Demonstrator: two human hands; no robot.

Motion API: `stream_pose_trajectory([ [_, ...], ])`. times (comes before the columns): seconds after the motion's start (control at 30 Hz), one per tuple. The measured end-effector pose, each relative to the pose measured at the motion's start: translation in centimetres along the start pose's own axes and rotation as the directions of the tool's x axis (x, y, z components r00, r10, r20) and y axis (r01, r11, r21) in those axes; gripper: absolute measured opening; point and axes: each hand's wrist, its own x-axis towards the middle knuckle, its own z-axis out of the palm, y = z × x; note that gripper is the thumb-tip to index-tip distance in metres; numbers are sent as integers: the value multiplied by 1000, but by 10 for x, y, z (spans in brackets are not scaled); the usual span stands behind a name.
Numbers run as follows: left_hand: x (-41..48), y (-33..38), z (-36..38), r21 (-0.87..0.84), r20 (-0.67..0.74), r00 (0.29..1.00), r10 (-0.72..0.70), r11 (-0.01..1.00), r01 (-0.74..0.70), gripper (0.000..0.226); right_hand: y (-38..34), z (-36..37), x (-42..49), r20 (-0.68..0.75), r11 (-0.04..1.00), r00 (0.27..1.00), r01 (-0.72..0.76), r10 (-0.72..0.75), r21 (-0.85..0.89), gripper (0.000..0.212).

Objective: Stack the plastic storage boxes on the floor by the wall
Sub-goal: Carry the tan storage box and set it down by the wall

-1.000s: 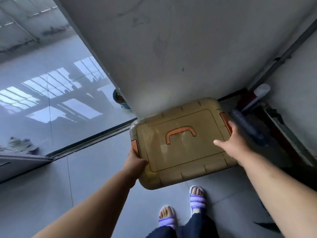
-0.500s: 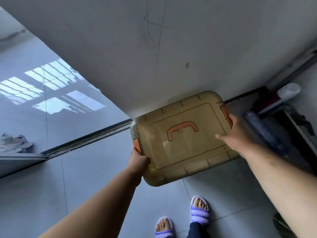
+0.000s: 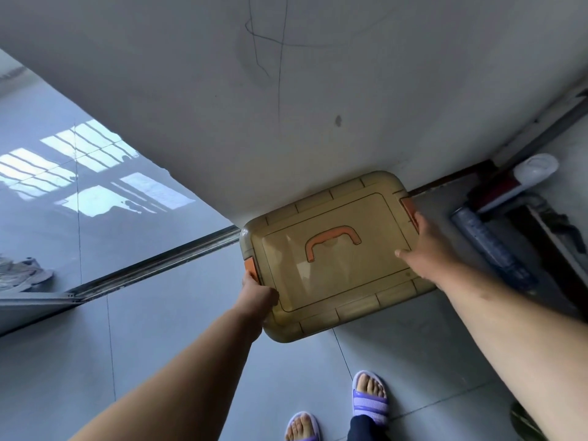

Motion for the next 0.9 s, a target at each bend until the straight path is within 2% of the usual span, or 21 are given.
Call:
stream_pose_trajectory([
  [0.17,2,3,10,7,40,998,44,999,-44,77,-3,9,2,90,983,996,17,0,-182,89],
  [0.33,2,0,6,16,58,997,52,998,-53,76,1,7,2,136,985,991,19,5,-171,84],
  [0.43,-3,4,6,50,24,998,62,997,-63,65,-2,6,-2,154,985,988,29,-3,-170,83],
  [0.57,-17,12,5,22,14,997,70,997,-71,54,-16,5,-20,134,971,991,27,6,-239,79],
  [0.7,-39,24,-5,27,-2,996,84,996,-84,59,-37,-8,-44,76,972,996,67,-51,-225,73],
  [0.9,-79,35,-34,50,-42,995,94,995,-92,67,-72,-29,-81,45,986,998,59,-52,-157,45],
])
